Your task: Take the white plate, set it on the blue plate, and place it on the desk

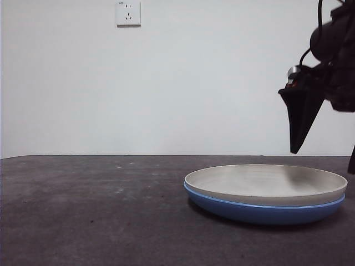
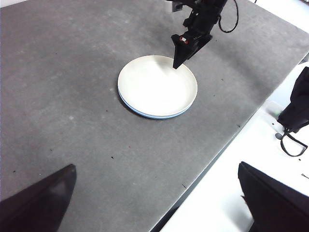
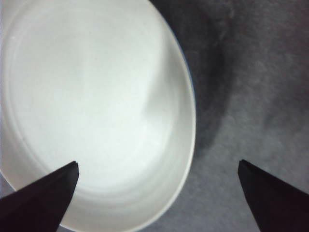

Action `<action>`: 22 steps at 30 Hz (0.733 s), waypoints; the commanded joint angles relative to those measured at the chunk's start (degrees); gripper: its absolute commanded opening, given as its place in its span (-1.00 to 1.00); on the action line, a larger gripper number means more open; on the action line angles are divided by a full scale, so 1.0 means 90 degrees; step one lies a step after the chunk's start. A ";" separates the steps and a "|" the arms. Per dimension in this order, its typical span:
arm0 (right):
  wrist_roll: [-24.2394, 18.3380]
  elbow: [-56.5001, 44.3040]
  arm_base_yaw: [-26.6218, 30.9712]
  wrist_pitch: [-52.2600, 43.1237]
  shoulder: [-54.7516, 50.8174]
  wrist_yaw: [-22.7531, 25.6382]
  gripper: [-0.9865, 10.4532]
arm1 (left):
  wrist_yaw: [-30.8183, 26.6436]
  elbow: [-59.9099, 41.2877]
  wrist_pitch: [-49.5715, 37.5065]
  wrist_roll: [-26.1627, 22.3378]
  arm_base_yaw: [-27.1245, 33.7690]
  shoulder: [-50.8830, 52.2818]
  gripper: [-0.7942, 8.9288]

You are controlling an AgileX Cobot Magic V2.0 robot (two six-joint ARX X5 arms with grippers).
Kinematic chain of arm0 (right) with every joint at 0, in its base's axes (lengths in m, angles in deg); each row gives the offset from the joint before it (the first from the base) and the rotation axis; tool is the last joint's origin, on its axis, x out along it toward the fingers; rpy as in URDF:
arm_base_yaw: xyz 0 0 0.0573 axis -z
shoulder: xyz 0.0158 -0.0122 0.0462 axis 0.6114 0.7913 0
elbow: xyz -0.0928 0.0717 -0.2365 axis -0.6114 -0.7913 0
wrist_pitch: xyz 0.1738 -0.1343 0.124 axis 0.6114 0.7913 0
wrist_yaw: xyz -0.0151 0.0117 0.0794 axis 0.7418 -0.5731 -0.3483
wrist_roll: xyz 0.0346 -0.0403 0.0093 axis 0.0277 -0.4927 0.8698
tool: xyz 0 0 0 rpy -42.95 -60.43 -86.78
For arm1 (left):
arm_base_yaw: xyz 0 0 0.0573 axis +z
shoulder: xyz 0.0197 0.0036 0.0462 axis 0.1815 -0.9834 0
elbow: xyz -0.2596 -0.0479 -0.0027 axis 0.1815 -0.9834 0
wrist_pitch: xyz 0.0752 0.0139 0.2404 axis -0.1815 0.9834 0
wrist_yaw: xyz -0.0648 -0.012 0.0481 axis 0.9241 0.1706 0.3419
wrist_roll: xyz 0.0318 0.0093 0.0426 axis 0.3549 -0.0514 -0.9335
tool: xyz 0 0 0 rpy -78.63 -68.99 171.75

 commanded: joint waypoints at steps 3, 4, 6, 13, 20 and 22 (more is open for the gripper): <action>-0.0107 0.0117 0.0097 -0.0277 0.0415 -0.0556 0.18 | 0.0027 0.0073 -0.0078 0.0151 -0.0058 -0.0024 0.34; -0.0109 0.0117 0.0104 -0.0313 0.0478 -0.0595 0.18 | 0.0027 0.0073 -0.0083 0.0163 -0.0058 -0.0024 0.34; -0.0107 0.0117 0.0134 -0.0367 0.0600 -0.0619 0.18 | 0.0027 0.0073 -0.0090 0.0172 -0.0058 -0.0024 0.34; -0.0151 0.0117 0.0175 -0.0457 0.0913 -0.0797 0.17 | 0.0027 0.0073 -0.0092 0.0219 -0.0058 -0.0024 0.34; -0.0185 0.0117 0.0177 -0.0529 0.1013 -0.0930 -0.15 | 0.0027 0.0073 -0.0087 0.0257 -0.0058 -0.0024 0.34; -0.0185 0.0117 0.0204 -0.0527 0.1013 -0.0930 -0.29 | 0.0027 0.0073 -0.0090 0.0257 -0.0058 -0.0024 0.34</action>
